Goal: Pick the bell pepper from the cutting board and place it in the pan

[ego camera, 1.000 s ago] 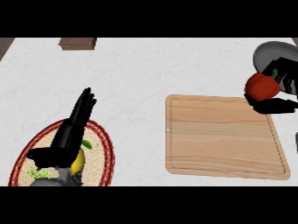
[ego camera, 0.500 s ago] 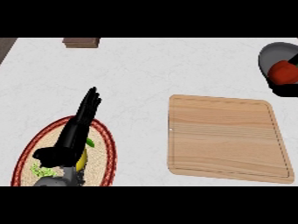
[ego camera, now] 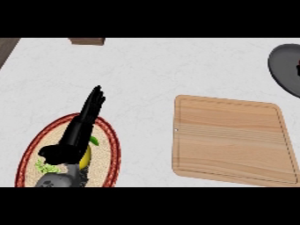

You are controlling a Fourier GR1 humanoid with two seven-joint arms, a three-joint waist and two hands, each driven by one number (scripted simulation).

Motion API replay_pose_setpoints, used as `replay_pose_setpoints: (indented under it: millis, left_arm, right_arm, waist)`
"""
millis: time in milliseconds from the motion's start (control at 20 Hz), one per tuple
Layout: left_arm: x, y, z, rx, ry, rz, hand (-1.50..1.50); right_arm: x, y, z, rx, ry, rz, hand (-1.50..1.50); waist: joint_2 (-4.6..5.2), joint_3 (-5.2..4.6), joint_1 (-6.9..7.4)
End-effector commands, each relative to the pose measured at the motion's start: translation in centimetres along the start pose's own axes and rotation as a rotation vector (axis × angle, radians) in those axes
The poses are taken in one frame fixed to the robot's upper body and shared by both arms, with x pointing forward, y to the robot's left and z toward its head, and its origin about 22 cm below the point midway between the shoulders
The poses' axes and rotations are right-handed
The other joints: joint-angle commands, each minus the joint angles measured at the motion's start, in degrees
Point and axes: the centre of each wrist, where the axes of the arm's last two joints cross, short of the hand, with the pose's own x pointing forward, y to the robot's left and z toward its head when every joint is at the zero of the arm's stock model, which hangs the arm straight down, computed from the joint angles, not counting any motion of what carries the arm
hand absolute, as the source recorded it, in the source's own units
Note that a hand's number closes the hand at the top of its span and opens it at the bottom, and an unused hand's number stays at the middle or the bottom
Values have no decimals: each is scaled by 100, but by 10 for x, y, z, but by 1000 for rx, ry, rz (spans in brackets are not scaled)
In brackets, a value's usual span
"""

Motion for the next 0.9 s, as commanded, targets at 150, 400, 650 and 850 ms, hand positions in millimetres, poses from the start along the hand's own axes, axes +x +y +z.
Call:
replay_pose_setpoints:
  millis: [150,400,650,850]
  left_arm:
    - [-4,-11,4,-30,-5,12,0]
    - [14,-7,-12,-48,-39,8,0]
    - [10,-12,-5,-76,-29,8,0]
    - [10,-14,-5,-81,-35,12,0]
  right_arm:
    - [-18,-25,-20,-62,24,-17,150]
    - [-39,-17,-2,185,209,75,-150]
    - [-38,-3,5,446,206,13,-150]
    - [-34,-2,1,462,174,-57,-150]
  waist:
    - [72,14,170]
    - [157,6,349]
    - [155,31,432]
    - [160,43,385]
